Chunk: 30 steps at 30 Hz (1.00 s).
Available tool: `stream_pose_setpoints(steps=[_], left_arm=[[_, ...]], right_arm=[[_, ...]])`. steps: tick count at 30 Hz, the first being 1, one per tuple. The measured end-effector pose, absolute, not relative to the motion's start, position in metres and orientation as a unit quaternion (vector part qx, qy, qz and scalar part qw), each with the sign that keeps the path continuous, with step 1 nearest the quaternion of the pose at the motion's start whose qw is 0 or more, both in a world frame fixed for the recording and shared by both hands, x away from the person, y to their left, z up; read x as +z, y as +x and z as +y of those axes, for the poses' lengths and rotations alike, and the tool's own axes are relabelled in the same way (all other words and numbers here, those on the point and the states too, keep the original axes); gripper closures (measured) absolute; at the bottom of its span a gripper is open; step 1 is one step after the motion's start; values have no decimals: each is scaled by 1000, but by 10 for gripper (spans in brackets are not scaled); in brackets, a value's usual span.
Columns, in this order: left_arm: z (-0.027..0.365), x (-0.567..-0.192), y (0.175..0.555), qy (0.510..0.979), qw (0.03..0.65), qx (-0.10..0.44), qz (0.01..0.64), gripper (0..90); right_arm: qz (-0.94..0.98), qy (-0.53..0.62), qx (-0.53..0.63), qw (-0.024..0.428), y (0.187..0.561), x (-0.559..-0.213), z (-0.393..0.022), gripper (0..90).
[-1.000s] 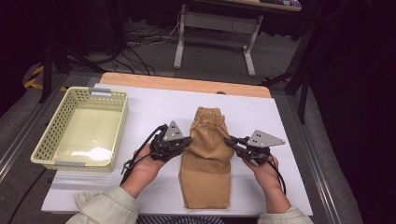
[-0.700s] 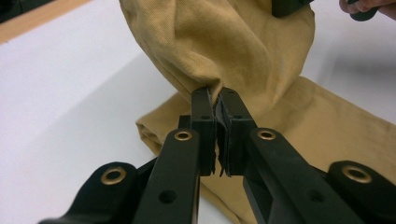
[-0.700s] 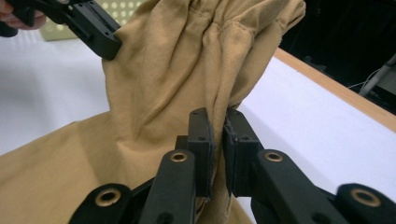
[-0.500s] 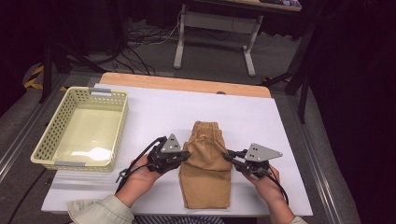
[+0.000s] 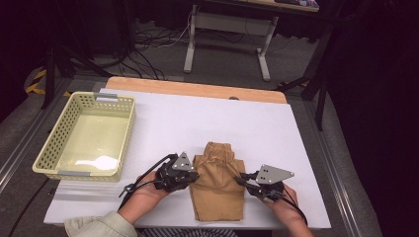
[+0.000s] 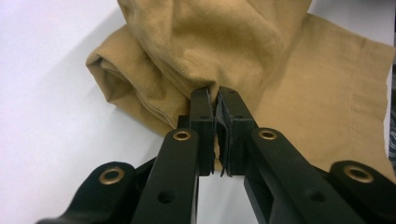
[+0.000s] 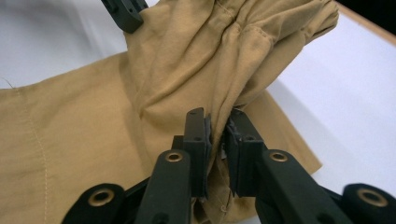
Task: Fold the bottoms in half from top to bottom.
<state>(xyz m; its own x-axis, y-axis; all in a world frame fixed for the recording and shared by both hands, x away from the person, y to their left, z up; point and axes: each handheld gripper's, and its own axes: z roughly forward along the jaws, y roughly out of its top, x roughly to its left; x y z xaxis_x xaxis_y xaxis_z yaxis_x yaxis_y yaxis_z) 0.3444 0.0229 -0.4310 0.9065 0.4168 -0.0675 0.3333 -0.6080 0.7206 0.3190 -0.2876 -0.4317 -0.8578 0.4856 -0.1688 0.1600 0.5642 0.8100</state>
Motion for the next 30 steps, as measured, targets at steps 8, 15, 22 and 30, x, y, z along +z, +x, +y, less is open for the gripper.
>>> stream_pose_setpoints(steps=[8, 15, 22, 30], left_arm=[[20, -435, 345, 902, 374, 46, 212, 855], [19, -437, 346, 902, 373, 46, 212, 859], [18, -437, 344, 904, 370, 49, 208, 859], [18, -437, 344, 904, 370, 51, 209, 858]], right_arm=[[864, 214, 422, 171, 321, -431, -288, 638], [830, 299, 462, 86, 345, -415, -286, 154], [846, 292, 435, 96, 374, -403, -259, 93], [861, 297, 406, 74, 402, -409, -244, 46]])
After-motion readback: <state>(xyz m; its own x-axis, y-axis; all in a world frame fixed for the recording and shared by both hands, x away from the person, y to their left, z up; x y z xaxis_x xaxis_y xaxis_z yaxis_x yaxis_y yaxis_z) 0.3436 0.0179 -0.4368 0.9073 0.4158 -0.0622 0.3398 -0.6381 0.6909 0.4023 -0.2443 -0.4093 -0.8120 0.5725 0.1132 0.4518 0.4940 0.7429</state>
